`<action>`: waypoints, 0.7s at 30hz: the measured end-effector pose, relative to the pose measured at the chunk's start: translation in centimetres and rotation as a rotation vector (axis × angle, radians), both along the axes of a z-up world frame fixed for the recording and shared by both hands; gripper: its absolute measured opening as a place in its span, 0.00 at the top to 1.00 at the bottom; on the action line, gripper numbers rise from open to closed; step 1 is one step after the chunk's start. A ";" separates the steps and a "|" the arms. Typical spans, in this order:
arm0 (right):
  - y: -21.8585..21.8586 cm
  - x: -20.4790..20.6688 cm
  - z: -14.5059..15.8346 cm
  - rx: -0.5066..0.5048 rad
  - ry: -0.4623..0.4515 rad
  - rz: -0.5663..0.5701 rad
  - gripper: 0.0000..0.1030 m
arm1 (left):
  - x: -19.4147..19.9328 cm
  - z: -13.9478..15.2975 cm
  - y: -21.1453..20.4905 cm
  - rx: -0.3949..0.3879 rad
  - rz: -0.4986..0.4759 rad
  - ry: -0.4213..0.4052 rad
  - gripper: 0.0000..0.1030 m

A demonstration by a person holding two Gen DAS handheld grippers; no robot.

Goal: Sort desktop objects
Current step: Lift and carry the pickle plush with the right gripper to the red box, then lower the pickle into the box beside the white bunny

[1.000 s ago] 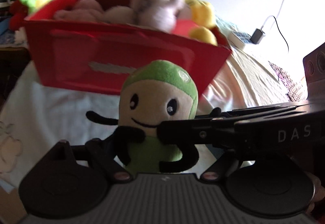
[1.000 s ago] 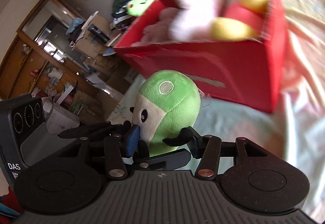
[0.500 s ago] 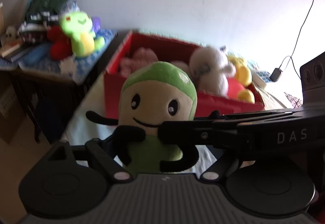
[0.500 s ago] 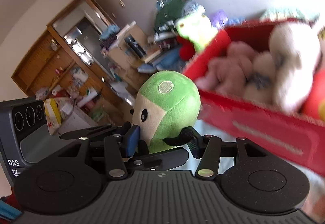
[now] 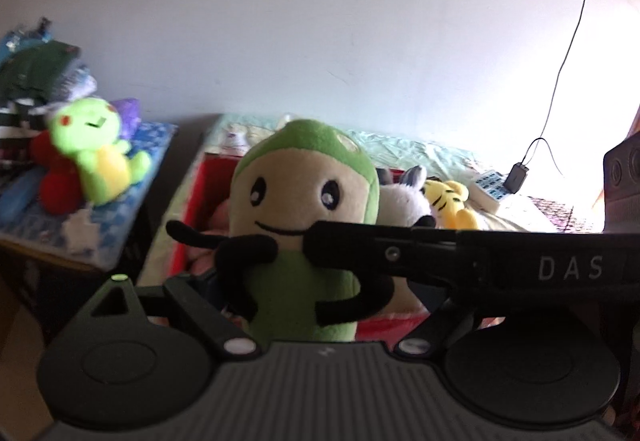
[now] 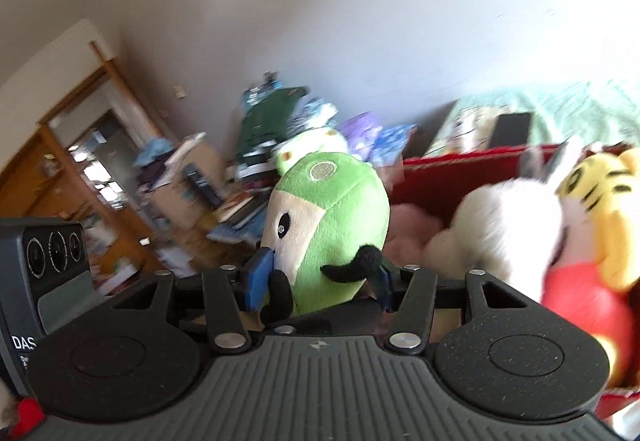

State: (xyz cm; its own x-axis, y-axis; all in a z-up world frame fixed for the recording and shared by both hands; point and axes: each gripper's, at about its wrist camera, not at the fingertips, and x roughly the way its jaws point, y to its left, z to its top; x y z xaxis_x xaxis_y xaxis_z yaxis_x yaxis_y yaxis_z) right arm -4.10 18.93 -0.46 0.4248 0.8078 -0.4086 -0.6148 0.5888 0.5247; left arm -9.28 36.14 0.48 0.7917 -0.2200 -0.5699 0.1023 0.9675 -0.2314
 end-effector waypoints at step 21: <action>0.2 4.6 -4.2 -0.093 0.116 -0.118 0.45 | 7.1 -5.6 -0.7 -0.043 -0.118 0.124 0.15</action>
